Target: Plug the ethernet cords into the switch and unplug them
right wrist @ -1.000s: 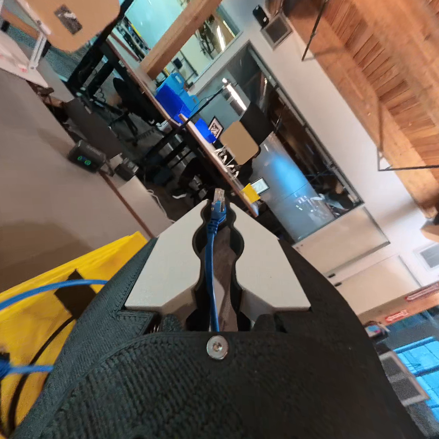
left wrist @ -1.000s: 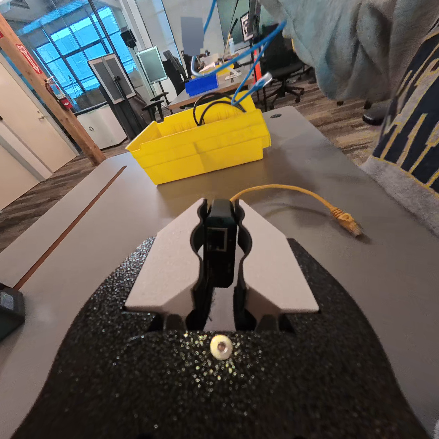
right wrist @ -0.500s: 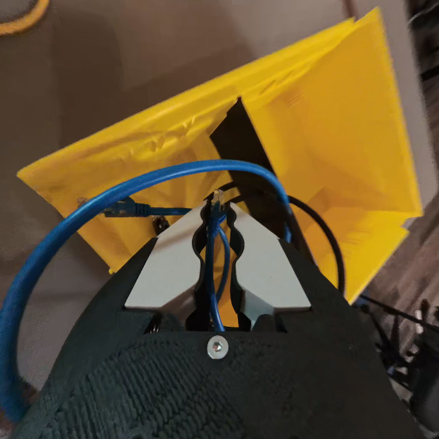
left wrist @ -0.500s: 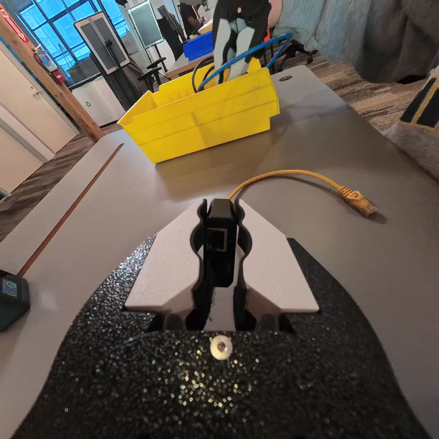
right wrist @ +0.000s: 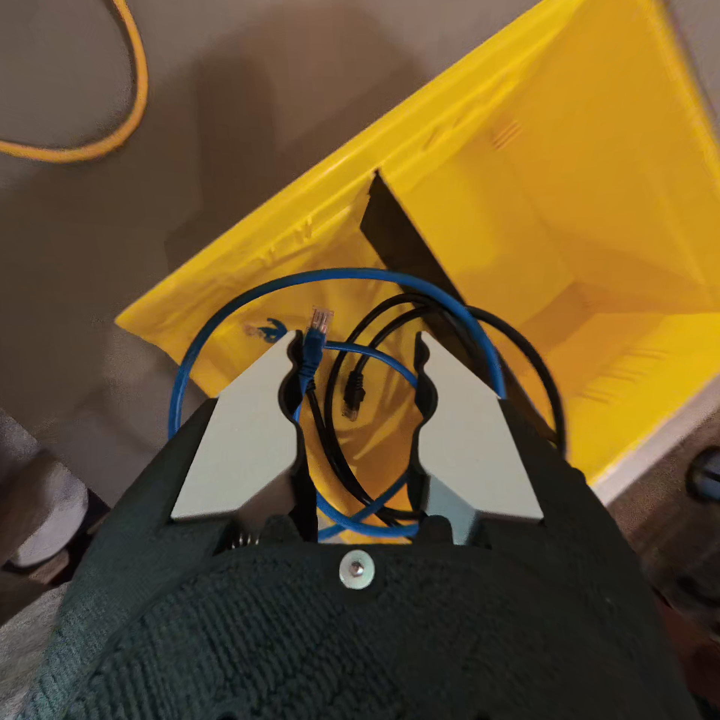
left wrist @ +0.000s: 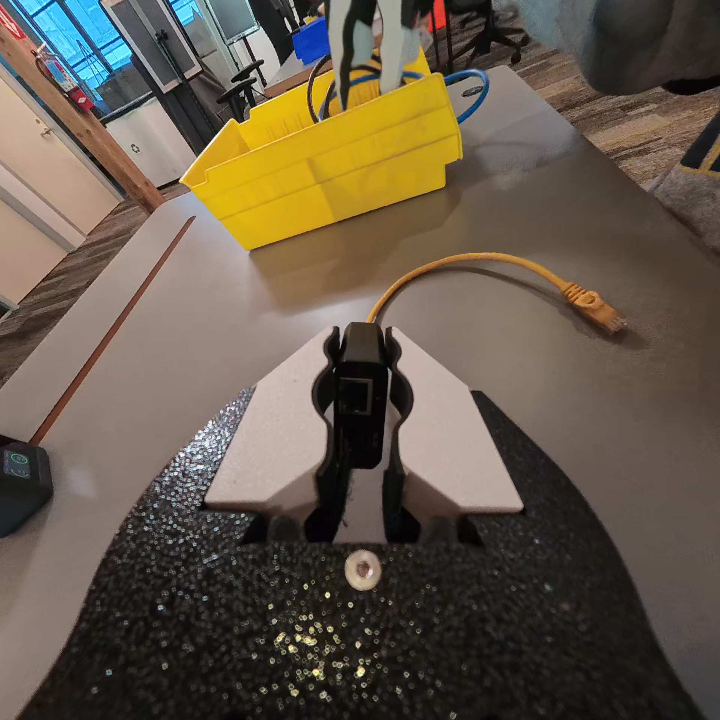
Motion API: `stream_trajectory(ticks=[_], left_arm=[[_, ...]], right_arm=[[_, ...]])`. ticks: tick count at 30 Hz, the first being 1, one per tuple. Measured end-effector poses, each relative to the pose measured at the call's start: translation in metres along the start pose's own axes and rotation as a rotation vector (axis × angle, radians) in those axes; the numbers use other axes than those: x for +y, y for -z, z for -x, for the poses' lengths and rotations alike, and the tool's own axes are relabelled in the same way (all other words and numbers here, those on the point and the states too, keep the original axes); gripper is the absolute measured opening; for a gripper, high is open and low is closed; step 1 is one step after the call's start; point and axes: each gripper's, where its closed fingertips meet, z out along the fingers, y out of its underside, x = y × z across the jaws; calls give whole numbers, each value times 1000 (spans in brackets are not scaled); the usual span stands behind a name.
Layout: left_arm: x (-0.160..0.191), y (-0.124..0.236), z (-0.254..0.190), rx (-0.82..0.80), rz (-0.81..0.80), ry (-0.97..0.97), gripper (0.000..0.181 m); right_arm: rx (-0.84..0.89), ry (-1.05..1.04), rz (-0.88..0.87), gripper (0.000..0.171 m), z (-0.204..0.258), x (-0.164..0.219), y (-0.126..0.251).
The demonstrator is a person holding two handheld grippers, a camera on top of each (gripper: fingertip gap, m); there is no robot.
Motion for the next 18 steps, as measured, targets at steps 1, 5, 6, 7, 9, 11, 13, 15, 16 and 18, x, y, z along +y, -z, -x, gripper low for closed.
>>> stream_trajectory(ticks=[1,5,6,7,9,11,13,15,16,18], left_arm=[[0,0,0,0,0,0,21],[2,-1,0,2,6,2,21],[3,-1,0,2,9,4,21],[5,-1,0,3,13,6,21],[9,-2,0,8,26,14,21],[13,-2,-1,16,40,23,21],[18,-2,-1,22,52,33,21],[23,-2,-1,29,68,45,21],[27,-2,-2,35,80,52,21],[28,-1,-2,43,75,65,21]], right_arm=[[29,-14,-35,59,-6,-6,13],[236,-34,-300,57,-22,-53,74],[269,-14,-402,56,-14,-74,88],[266,24,-511,55,3,-99,98],[154,160,-696,51,64,-148,98],[1,296,-732,51,129,-176,65],[-56,389,-666,51,166,-187,14],[-55,422,-612,48,174,-194,-33],[-75,418,-600,45,175,-198,-51],[-143,400,-562,42,176,-202,-82]])
